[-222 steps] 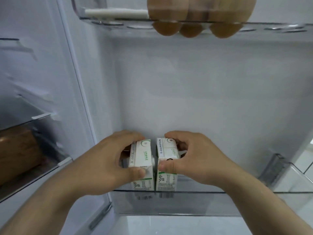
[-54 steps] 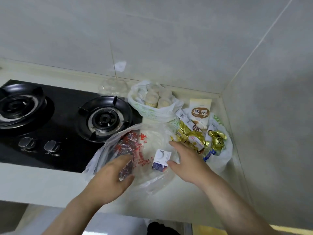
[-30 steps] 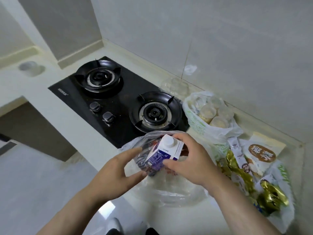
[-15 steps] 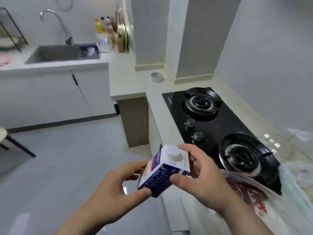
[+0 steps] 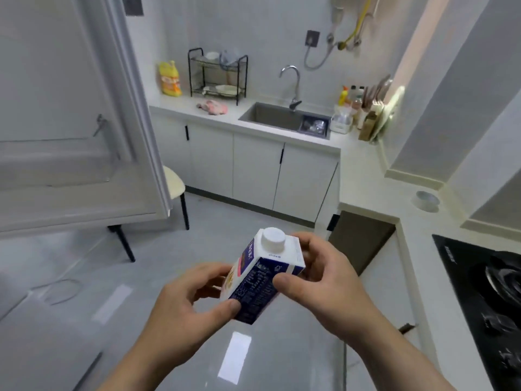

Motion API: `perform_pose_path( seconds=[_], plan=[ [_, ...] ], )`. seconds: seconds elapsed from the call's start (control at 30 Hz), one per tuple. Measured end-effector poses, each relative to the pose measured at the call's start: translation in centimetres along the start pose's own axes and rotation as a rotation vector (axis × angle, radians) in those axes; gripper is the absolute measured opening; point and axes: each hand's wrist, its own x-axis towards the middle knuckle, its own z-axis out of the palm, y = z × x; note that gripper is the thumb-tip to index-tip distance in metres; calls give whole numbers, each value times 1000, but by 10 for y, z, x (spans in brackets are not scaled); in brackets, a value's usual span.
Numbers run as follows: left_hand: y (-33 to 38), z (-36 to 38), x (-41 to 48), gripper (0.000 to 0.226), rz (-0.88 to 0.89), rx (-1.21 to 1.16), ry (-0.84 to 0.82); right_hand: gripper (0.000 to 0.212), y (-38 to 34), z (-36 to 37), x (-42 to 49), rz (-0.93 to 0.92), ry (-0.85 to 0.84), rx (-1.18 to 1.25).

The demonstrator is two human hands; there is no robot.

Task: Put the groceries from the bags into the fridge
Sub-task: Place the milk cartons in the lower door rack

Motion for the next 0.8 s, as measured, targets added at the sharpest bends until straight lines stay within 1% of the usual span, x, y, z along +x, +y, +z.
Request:
perform_pose_path(
  seconds=[0.07,0.23,0.4,0.5,0.8],
  plan=[
    [-3,-31,-2,41,-1,4,77,53,-11,27,22,-38,-53,15],
    [-6,-90,-6,42,-13,21,225,44,-32,85,66,-117,-181,93],
    [-15,-127,3,40,-28,57,363,53,-39,128,109,-156,-249,165],
    [-20,-148,13,38,-25,93,434,50,-48,148,138,-188,-304,176],
    [-16,-209,36,38,-4,155,725,47,-93,204,220,-330,-577,137]
  ],
)
